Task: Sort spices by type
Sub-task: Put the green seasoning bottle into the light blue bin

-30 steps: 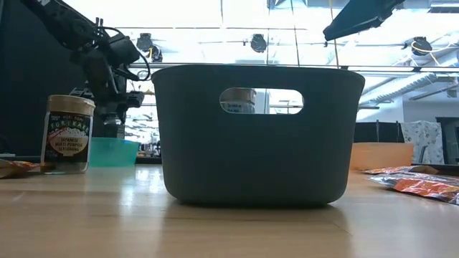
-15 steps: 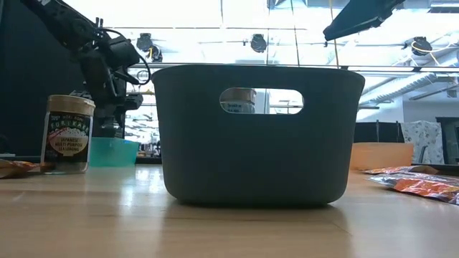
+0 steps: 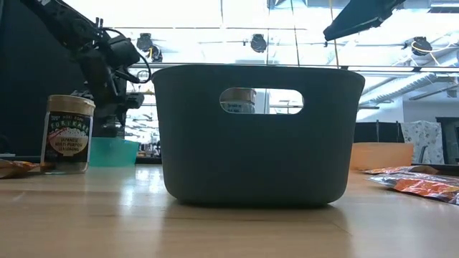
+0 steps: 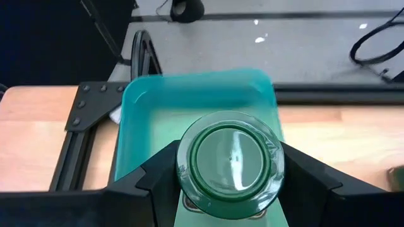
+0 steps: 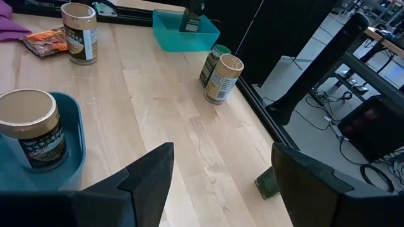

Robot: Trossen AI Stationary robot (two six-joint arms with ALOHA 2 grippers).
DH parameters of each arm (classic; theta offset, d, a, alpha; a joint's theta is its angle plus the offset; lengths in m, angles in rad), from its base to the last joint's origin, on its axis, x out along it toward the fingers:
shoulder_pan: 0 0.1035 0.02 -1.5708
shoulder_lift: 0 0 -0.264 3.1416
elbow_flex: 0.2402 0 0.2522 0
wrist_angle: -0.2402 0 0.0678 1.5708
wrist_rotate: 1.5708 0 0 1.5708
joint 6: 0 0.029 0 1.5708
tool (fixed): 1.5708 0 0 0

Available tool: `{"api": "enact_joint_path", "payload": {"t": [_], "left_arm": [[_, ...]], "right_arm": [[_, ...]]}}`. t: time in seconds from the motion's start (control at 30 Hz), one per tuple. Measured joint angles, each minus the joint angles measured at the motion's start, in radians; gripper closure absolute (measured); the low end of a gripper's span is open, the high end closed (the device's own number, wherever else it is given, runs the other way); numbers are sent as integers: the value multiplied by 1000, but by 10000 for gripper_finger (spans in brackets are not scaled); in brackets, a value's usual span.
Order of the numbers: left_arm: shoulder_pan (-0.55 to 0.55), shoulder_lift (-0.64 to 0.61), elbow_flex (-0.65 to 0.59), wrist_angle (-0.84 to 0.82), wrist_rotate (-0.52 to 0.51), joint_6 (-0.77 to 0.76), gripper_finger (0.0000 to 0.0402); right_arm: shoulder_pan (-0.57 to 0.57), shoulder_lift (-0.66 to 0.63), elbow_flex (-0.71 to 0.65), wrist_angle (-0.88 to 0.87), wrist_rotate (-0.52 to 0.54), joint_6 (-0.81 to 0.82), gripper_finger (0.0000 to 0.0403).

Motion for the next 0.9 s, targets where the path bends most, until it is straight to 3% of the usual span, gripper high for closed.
{"api": "enact_joint_path", "payload": {"t": [0.37,0.9], "left_arm": [[0,4,0,1,-5,0,177],[0,118,2,72,-30,9,168]], "right_arm": [[0,0,0,-2,0,0,154],[0,0,0,-1,0,0,154]]}}
